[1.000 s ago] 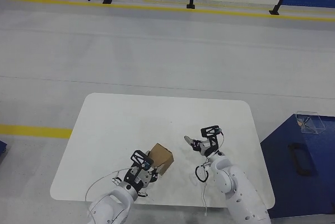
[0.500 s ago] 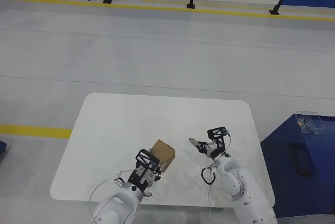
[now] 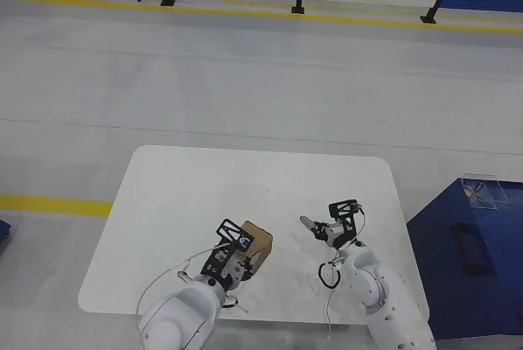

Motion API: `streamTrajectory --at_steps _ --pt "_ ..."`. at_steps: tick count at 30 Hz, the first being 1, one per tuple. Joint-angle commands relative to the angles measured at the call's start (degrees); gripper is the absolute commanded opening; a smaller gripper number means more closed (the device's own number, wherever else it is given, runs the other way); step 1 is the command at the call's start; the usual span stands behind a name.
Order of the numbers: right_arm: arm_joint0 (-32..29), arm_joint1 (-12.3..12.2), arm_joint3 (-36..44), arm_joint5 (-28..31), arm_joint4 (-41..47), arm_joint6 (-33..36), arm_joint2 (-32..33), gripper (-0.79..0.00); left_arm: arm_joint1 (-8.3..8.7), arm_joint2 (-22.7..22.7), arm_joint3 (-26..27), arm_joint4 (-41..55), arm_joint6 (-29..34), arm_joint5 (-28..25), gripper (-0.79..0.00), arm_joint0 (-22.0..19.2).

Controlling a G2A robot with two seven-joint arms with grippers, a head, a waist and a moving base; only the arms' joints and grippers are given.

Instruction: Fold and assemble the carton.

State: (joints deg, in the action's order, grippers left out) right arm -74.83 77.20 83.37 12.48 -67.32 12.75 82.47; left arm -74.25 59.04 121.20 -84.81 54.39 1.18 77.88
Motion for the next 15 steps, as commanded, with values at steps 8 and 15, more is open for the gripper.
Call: streamTrajectory --at_steps 8,15 --pt "-0.46 -0.58 -0.62 1.60 2.72 -0.29 3.34 0.000 -4.77 -5.37 -12.91 16.85 33.61 15.12 -0.785 -21.60" --pt "-0.46 -0.58 -0.62 1.60 2.72 -0.29 3.34 0.000 -10.63 -10.62 -41.95 24.65 33.61 15.16 -0.785 -38.94"
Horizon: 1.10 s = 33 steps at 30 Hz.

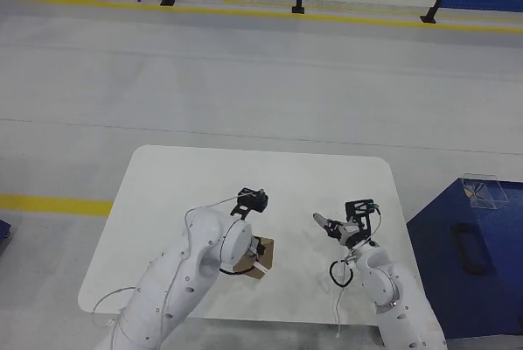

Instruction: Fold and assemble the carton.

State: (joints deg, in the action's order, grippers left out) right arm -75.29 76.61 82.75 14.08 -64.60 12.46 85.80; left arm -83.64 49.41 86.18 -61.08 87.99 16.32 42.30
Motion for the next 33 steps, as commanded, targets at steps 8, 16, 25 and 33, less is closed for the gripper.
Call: streamTrajectory --at_steps 8,16,25,33 --pt "0.00 0.00 0.00 0.00 0.00 0.00 0.00 0.000 -10.16 -6.76 -38.13 8.62 -1.03 1.07 -0.785 -17.73" --pt "0.00 0.00 0.00 0.00 0.00 0.00 0.00 0.000 -19.83 -12.42 -63.85 15.20 -2.95 2.96 0.000 -27.81" --pt "0.00 0.00 0.00 0.00 0.00 0.00 0.00 0.000 -25.62 -13.19 -71.19 19.65 -6.81 6.80 0.000 -34.55" --pt "0.00 0.00 0.00 0.00 0.00 0.00 0.00 0.000 -22.46 -12.45 -51.06 14.25 -12.64 7.03 -0.785 -30.93"
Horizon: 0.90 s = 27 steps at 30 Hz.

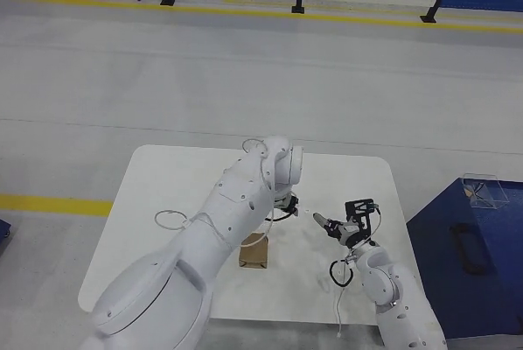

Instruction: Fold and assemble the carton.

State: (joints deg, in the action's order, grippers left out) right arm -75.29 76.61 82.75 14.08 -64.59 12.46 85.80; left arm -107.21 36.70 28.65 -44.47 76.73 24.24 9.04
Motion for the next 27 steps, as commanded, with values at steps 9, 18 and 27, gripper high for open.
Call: streamTrajectory --at_steps 9,18,27 --pt "0.00 0.00 0.00 0.00 0.00 0.00 0.00 0.000 18.13 25.60 78.25 -29.19 3.66 -12.60 -0.785 52.31" --pt "0.00 0.00 0.00 0.00 0.00 0.00 0.00 0.000 20.54 33.17 85.89 -27.92 -5.10 -23.03 -0.785 65.84" --pt "0.00 0.00 0.00 0.00 0.00 0.00 0.00 0.000 20.33 30.86 76.25 -25.54 -9.00 -22.00 -0.785 61.25"
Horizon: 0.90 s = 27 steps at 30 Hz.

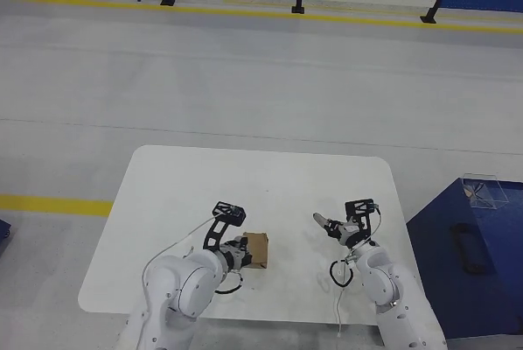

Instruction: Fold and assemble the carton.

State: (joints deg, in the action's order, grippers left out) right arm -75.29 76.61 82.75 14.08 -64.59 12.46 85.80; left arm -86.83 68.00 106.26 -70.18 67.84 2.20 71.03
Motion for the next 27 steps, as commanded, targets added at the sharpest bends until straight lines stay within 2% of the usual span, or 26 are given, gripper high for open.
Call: streamTrajectory --at_steps 1,13,17,23,27 --pt "0.00 0.00 0.00 0.00 0.00 0.00 0.00 0.000 -0.13 -0.94 -2.57 0.75 -0.25 0.06 -0.785 -1.49" --pt "0.00 0.00 0.00 0.00 0.00 0.00 0.00 0.000 -0.60 -4.70 -13.92 0.73 1.18 2.81 -0.785 -7.88" --pt "0.00 0.00 0.00 0.00 0.00 0.00 0.00 0.000 -0.69 -5.11 -15.07 0.86 1.64 4.19 -0.785 -9.19" --pt "0.00 0.00 0.00 0.00 0.00 0.00 0.00 0.000 -0.53 -4.71 -12.83 2.29 0.32 4.38 -0.785 -8.54" --pt "0.00 0.00 0.00 0.00 0.00 0.00 0.00 0.000 -0.63 -5.33 -16.50 2.81 1.78 5.25 -0.785 -9.80"
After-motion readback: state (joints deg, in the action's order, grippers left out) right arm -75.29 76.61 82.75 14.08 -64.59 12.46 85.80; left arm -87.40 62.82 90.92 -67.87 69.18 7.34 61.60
